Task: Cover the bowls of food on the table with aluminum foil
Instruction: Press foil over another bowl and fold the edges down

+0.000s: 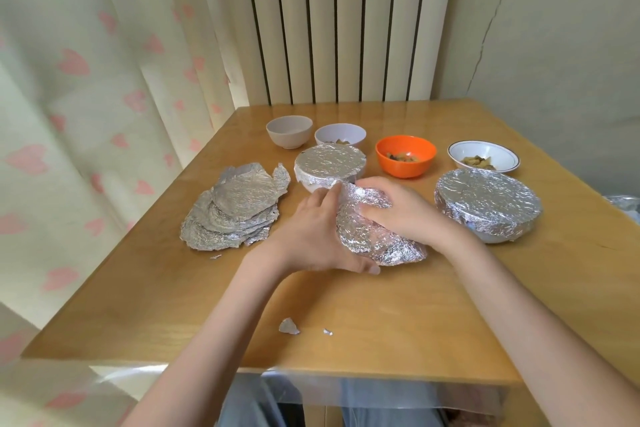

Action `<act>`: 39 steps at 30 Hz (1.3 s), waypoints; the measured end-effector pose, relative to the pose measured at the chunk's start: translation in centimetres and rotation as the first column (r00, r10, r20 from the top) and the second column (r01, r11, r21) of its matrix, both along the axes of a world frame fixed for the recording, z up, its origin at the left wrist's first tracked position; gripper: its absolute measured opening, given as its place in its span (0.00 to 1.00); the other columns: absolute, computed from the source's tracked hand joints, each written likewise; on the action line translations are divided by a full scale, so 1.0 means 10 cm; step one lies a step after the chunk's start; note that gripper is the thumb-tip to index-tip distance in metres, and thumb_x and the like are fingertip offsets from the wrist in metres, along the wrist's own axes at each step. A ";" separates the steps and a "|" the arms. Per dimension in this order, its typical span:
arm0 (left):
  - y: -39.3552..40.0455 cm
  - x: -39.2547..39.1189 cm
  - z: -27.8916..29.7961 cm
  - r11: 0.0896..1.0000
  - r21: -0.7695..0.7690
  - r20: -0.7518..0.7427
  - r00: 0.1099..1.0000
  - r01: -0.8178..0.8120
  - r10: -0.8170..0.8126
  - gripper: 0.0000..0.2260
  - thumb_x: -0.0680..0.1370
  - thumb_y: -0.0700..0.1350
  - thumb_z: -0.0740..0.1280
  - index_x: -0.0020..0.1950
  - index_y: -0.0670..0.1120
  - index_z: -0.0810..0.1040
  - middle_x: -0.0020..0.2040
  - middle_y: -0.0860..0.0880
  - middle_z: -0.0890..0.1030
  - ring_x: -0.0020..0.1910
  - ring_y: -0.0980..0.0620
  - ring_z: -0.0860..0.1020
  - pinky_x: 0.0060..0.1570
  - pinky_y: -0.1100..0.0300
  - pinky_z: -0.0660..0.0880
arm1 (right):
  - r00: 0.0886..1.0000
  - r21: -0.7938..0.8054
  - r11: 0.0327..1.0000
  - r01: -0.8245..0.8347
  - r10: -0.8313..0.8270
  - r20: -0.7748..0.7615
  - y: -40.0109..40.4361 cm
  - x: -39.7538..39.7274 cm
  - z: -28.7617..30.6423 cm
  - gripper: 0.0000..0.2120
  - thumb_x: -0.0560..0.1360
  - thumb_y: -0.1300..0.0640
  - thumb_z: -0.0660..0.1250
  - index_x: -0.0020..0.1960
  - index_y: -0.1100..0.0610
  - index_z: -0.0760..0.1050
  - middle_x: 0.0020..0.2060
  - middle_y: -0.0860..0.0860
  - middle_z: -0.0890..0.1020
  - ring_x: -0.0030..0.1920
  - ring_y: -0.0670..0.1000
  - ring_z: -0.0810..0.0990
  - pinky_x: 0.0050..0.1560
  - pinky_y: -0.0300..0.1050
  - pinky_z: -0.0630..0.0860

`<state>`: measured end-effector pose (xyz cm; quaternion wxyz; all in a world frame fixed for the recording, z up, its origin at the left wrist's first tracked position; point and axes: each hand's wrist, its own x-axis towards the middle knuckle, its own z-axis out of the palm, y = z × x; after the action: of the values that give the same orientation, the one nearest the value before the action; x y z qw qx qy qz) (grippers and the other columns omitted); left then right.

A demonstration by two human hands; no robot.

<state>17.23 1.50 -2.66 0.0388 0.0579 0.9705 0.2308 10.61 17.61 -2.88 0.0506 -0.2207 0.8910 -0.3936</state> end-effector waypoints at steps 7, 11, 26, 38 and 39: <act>0.02 0.05 0.08 1.000 0.019 0.058 0.998 -0.018 0.016 0.63 0.61 0.62 0.79 0.80 0.51 0.37 0.78 0.47 0.51 0.78 0.48 0.48 0.75 0.51 0.54 | 0.992 -0.107 0.988 0.107 -0.098 0.084 -0.09 0.02 0.01 0.20 0.74 0.54 0.68 0.66 0.51 0.72 0.51 0.45 0.80 0.40 0.44 0.82 0.44 0.43 0.78; 0.03 0.18 0.06 0.997 0.068 0.056 0.998 -0.044 0.040 0.63 0.60 0.61 0.81 0.79 0.54 0.37 0.75 0.47 0.55 0.76 0.47 0.53 0.73 0.50 0.59 | 0.991 -0.159 0.983 0.087 -0.069 0.114 -0.09 0.14 -0.01 0.19 0.75 0.54 0.68 0.65 0.49 0.73 0.48 0.43 0.80 0.38 0.40 0.80 0.38 0.39 0.78; -0.28 0.33 0.16 0.887 0.462 -0.156 0.982 -0.020 0.103 0.35 0.77 0.70 0.51 0.80 0.55 0.54 0.79 0.56 0.54 0.77 0.59 0.51 0.71 0.63 0.47 | 0.991 -0.372 0.920 0.122 -0.092 0.097 0.12 0.30 0.03 0.19 0.81 0.53 0.57 0.72 0.53 0.66 0.67 0.47 0.74 0.63 0.42 0.71 0.59 0.35 0.65; -0.04 0.16 -0.07 0.936 0.350 -0.186 0.975 -0.047 0.118 0.26 0.83 0.58 0.45 0.72 0.47 0.71 0.71 0.47 0.73 0.69 0.50 0.69 0.57 0.65 0.59 | 0.967 -0.411 0.892 0.186 -0.093 0.235 -0.08 0.35 -0.30 0.16 0.82 0.48 0.55 0.64 0.50 0.74 0.56 0.51 0.81 0.58 0.55 0.79 0.59 0.51 0.76; -0.04 0.16 -0.08 0.942 0.333 -0.185 0.977 -0.044 0.111 0.27 0.83 0.59 0.45 0.72 0.47 0.70 0.71 0.46 0.72 0.69 0.50 0.69 0.56 0.65 0.59 | 0.965 -0.438 0.879 0.188 -0.081 0.251 -0.08 0.34 -0.32 0.16 0.81 0.47 0.56 0.64 0.50 0.75 0.56 0.48 0.81 0.59 0.53 0.79 0.62 0.54 0.74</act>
<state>18.84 1.07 -3.44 -0.0786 0.0483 0.9192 0.3829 14.03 16.86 -6.11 0.0701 -0.1175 0.7746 -0.6175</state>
